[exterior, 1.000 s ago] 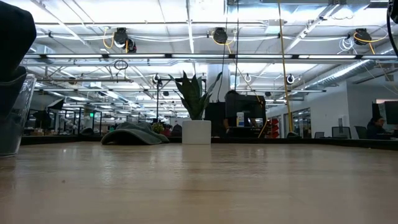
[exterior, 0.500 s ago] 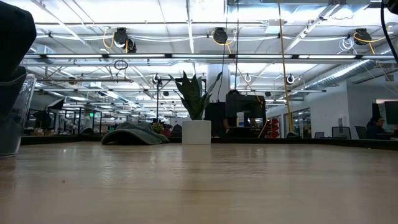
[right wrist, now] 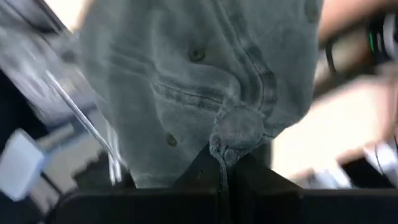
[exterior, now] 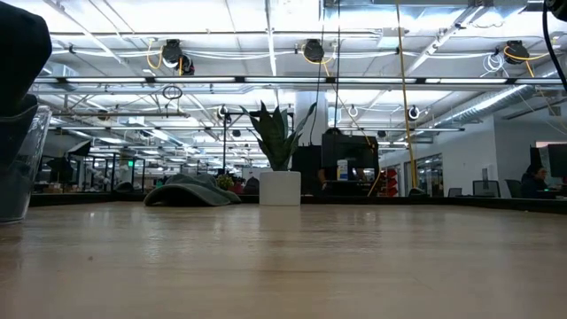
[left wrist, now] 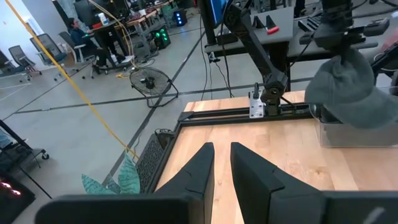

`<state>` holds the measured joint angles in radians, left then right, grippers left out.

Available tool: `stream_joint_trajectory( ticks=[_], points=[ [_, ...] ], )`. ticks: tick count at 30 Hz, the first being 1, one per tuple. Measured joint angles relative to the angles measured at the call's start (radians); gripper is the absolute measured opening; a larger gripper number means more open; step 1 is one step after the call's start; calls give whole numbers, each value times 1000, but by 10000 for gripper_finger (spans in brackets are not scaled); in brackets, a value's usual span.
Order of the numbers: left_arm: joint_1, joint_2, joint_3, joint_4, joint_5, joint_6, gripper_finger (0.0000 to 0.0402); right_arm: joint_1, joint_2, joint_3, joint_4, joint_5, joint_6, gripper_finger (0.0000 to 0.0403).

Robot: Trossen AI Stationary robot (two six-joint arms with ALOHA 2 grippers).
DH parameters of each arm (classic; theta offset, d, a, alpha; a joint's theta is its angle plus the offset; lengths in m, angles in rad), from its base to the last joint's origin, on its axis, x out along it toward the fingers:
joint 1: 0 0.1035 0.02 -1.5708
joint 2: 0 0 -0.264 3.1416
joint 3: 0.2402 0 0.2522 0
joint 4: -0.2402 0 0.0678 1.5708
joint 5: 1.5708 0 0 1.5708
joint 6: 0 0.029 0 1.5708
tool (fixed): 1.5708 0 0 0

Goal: Pick & Place hat
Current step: Put the top gray cap into the right transparent bin

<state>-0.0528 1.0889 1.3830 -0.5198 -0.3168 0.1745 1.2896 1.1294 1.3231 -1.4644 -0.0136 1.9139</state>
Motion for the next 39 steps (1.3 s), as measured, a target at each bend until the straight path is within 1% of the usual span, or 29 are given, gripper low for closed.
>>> stream_joint_trajectory(
  ticks=[2,8,11,12,13,15,18,22,25,28,30,32,36,39],
  points=[
    [0,0,0,0,0,0,63,0,-7,0,-9,-59,36,0],
    [0,0,0,0,0,0,63,0,-21,0,-11,-74,66,0],
    [0,0,0,0,0,0,63,0,-20,0,16,-122,107,0],
    [0,0,0,0,0,0,62,1,-20,0,34,-109,94,0],
    [0,0,0,0,0,0,63,2,-20,0,55,-59,48,0],
    [0,0,0,0,0,0,63,2,-20,0,98,89,-97,0],
    [0,0,0,0,0,0,63,2,-19,0,143,330,-357,0],
    [0,0,0,0,0,0,63,2,-20,0,145,596,-687,0],
    [0,0,0,0,0,0,63,9,-21,-6,204,764,-953,0],
    [0,0,0,0,0,0,62,31,-27,-30,299,880,-1209,0],
    [0,0,0,0,0,0,63,43,-36,-51,394,912,-1353,0],
    [0,0,0,0,0,0,63,58,-49,-82,504,914,-1492,0],
    [0,0,0,0,0,0,63,101,-95,-146,715,850,-1737,0],
    [0,0,0,0,0,0,63,139,-151,-184,804,796,-1856,0]
  ],
)
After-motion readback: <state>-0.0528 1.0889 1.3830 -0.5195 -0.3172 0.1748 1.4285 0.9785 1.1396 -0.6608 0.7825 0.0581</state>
